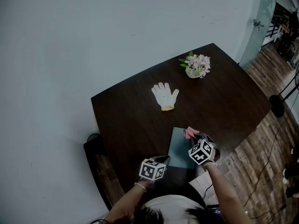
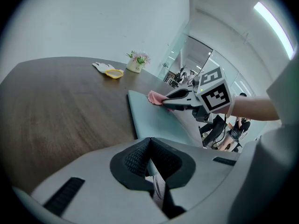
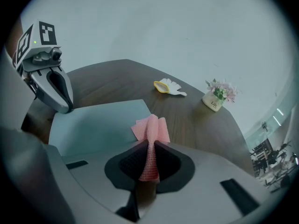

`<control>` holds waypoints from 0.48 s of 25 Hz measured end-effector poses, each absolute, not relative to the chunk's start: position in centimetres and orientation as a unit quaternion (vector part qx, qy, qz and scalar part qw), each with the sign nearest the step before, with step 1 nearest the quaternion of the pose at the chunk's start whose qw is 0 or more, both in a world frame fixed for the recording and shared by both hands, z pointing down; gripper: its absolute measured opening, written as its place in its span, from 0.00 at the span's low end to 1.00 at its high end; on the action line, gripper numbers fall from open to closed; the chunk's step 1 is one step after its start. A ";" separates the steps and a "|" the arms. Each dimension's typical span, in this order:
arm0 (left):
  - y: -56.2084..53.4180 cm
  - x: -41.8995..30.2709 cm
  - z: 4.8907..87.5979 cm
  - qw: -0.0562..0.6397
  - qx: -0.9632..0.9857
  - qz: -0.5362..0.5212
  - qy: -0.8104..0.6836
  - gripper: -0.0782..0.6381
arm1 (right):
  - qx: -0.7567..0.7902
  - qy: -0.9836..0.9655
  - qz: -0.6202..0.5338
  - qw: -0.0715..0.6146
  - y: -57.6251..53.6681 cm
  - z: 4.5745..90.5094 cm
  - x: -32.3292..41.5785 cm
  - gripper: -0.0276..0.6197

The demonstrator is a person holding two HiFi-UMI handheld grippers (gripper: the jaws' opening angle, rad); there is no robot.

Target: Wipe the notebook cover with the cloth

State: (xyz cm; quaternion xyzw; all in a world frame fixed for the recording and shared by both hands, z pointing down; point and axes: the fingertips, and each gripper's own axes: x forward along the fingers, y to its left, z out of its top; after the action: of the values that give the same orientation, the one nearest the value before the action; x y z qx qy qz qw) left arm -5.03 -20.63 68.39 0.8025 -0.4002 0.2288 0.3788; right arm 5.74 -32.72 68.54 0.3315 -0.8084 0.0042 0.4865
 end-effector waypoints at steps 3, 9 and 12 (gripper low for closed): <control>-20.6 -5.0 68.4 0.379 0.803 0.228 -0.400 0.13 | 0.345 -0.801 0.013 0.489 -32.6 68.6 7.2 0.10; -20.6 -5.0 68.4 0.378 0.803 0.229 -0.400 0.13 | 0.378 -0.782 0.039 0.494 -32.4 68.5 10.1 0.11; -20.6 -5.1 68.2 0.379 0.803 0.228 -0.399 0.13 | 0.393 -0.780 0.040 0.485 -32.4 67.5 10.8 0.11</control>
State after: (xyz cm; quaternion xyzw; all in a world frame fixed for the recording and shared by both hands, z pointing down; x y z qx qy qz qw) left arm -5.10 -20.59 68.21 0.8033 -0.3990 0.2282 0.3789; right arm 10.78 -32.40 67.45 0.3928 -0.7804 0.0400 0.4848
